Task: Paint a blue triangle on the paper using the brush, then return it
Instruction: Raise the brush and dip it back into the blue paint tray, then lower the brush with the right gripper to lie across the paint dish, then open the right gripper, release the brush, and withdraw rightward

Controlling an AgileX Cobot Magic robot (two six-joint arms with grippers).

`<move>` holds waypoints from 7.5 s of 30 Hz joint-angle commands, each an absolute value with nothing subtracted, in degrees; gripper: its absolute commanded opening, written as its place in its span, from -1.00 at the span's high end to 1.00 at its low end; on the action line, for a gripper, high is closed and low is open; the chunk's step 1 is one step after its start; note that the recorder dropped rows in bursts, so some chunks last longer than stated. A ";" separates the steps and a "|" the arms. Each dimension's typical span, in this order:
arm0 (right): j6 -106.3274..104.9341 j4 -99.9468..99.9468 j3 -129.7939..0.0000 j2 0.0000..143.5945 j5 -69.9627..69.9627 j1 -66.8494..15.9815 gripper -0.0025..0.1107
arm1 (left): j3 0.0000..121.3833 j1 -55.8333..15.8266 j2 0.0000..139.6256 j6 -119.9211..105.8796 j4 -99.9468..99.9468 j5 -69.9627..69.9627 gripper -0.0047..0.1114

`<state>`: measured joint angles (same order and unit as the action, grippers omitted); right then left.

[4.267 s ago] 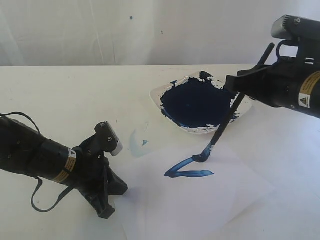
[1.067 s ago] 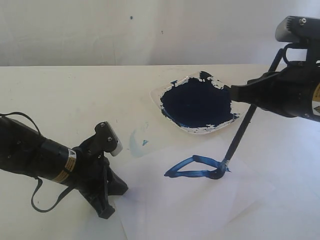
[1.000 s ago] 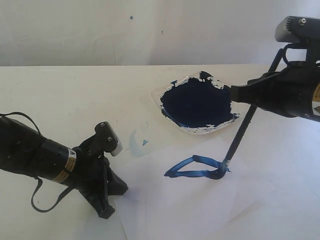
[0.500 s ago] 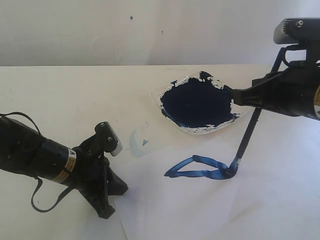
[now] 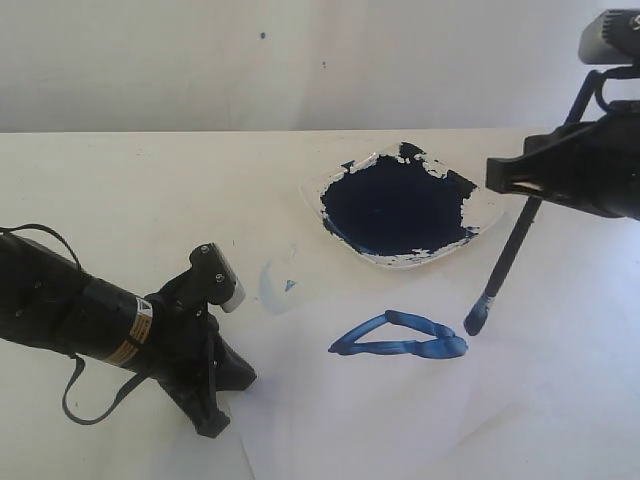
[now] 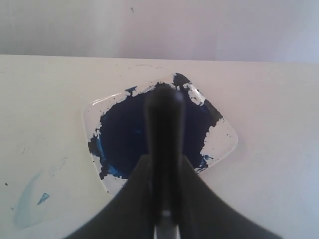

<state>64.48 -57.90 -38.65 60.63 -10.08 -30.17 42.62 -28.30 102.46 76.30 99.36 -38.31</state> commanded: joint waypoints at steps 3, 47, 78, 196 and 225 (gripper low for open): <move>67.37 -58.68 -38.77 57.92 -8.78 -30.25 0.96 | 42.74 -28.68 102.71 76.61 99.95 -37.99 0.92; 102.93 -91.31 -54.84 71.59 32.17 -17.47 0.96 | 40.61 -28.68 62.22 80.96 99.95 -25.76 0.92; 120.15 -76.36 -63.90 86.29 16.09 -9.78 0.96 | 36.71 -28.68 55.94 86.82 99.95 -24.55 0.92; 119.90 -69.20 -66.21 129.82 66.91 13.84 -0.28 | 36.71 -28.68 56.04 88.76 99.11 -21.13 0.92; 120.41 -80.93 -58.53 108.50 69.96 16.60 0.02 | 36.71 -28.68 56.04 88.76 99.11 -21.13 0.92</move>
<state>120.02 -78.44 -58.77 112.22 68.97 16.05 37.02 -28.44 56.42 88.66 98.90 -21.42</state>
